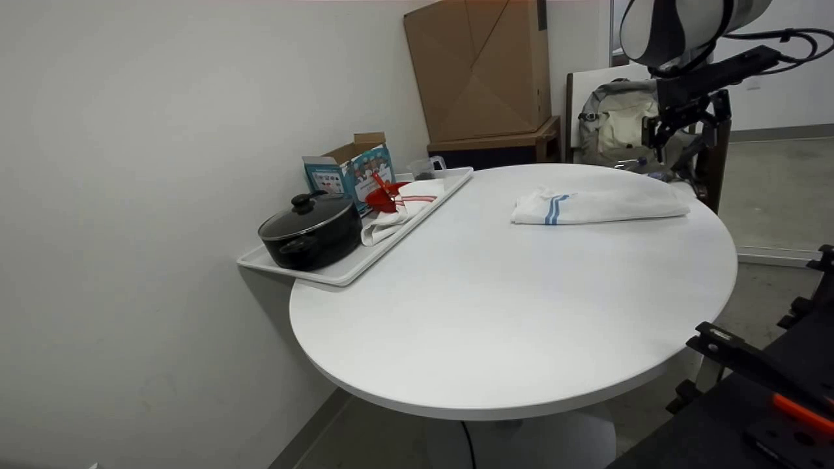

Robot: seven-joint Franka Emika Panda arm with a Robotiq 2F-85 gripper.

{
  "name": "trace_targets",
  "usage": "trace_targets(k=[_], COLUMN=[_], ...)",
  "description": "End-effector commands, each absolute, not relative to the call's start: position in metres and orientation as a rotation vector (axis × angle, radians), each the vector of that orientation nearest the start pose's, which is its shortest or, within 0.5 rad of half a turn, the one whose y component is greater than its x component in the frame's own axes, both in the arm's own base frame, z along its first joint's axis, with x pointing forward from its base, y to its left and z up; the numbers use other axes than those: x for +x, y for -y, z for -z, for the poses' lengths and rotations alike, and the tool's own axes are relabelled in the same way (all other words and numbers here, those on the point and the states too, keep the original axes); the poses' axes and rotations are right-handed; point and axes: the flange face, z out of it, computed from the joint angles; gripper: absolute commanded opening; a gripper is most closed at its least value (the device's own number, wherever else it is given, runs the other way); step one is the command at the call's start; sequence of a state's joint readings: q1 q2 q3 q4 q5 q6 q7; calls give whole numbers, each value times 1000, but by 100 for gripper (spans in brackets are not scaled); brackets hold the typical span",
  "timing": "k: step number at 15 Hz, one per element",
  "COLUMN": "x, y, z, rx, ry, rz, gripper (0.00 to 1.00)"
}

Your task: Fold the towel on the table

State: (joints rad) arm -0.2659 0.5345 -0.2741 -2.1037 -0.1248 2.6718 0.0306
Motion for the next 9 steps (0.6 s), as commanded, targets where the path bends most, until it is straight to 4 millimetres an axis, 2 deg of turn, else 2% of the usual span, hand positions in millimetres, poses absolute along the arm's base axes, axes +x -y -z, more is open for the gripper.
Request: trace_targets(k=[1, 4, 9], x=[510, 517, 532], y=[315, 322, 314], z=[-164, -165, -159], rx=[-3249, -3214, -3119], ry=[-757, -800, -843], rz=[40, 83, 129], gripper=[100, 100, 100])
